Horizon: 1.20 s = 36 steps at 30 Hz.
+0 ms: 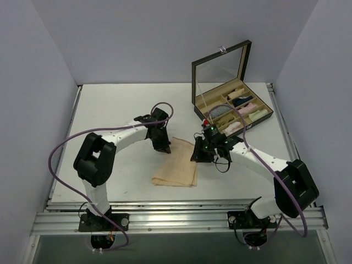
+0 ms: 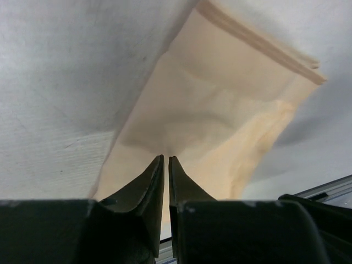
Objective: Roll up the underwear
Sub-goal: Fold the underwear
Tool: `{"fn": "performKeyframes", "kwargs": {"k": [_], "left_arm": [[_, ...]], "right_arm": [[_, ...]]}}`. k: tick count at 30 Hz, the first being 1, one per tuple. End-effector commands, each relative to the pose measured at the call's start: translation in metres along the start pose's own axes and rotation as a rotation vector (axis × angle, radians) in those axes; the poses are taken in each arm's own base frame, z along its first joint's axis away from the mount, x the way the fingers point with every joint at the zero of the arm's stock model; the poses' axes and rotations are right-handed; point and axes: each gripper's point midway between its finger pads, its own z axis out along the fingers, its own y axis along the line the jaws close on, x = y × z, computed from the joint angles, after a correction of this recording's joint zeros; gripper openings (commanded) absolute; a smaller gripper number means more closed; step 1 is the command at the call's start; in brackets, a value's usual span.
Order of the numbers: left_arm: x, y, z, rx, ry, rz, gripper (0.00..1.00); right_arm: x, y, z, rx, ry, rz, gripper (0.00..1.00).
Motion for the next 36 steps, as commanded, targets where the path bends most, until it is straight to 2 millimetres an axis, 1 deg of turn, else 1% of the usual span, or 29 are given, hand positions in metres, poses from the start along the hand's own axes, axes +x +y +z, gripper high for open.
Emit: {"fn": "performKeyframes", "kwargs": {"k": [1, 2, 3, 5, 10, 15, 19, 23, 25, 27, 35, 36], "left_arm": [[0.019, 0.005, 0.005, 0.018, 0.032, -0.005, 0.16], [0.022, 0.008, 0.009, 0.014, 0.04, -0.006, 0.16], [0.027, 0.014, 0.016, -0.004, 0.058, -0.008, 0.16], [0.033, 0.018, 0.022, -0.025, 0.069, 0.001, 0.15], [0.042, 0.032, 0.035, -0.071, 0.088, 0.007, 0.15], [0.043, 0.037, 0.037, -0.089, 0.088, 0.005, 0.15], [0.044, 0.039, 0.038, -0.098, 0.092, 0.009, 0.15], [0.044, 0.041, 0.039, -0.105, 0.094, 0.005, 0.15], [0.045, 0.041, 0.04, -0.107, 0.096, 0.008, 0.15], [0.046, 0.043, 0.041, -0.112, 0.099, 0.01, 0.15], [0.046, 0.045, 0.042, -0.119, 0.103, 0.009, 0.15], [0.047, 0.045, 0.042, -0.12, 0.105, 0.009, 0.15]], "right_arm": [[0.044, -0.007, -0.001, 0.012, 0.084, 0.059, 0.26], [0.046, -0.005, -0.003, 0.007, 0.076, 0.074, 0.26], [0.053, -0.008, -0.001, 0.01, 0.081, 0.078, 0.26], [0.059, -0.005, -0.002, 0.002, 0.085, 0.074, 0.26], [0.068, -0.008, 0.005, 0.026, 0.092, 0.068, 0.25], [0.075, -0.002, 0.006, 0.022, 0.1, 0.056, 0.23], [0.084, -0.011, 0.008, 0.071, 0.129, 0.043, 0.21], [0.085, -0.017, 0.007, 0.114, 0.121, 0.032, 0.19], [0.085, -0.016, 0.005, 0.124, 0.119, 0.025, 0.18], [0.086, -0.021, 0.005, 0.155, 0.12, 0.015, 0.18], [0.1, -0.036, 0.014, 0.227, 0.162, -0.01, 0.14], [0.099, -0.035, 0.015, 0.221, 0.16, -0.013, 0.14]]}}
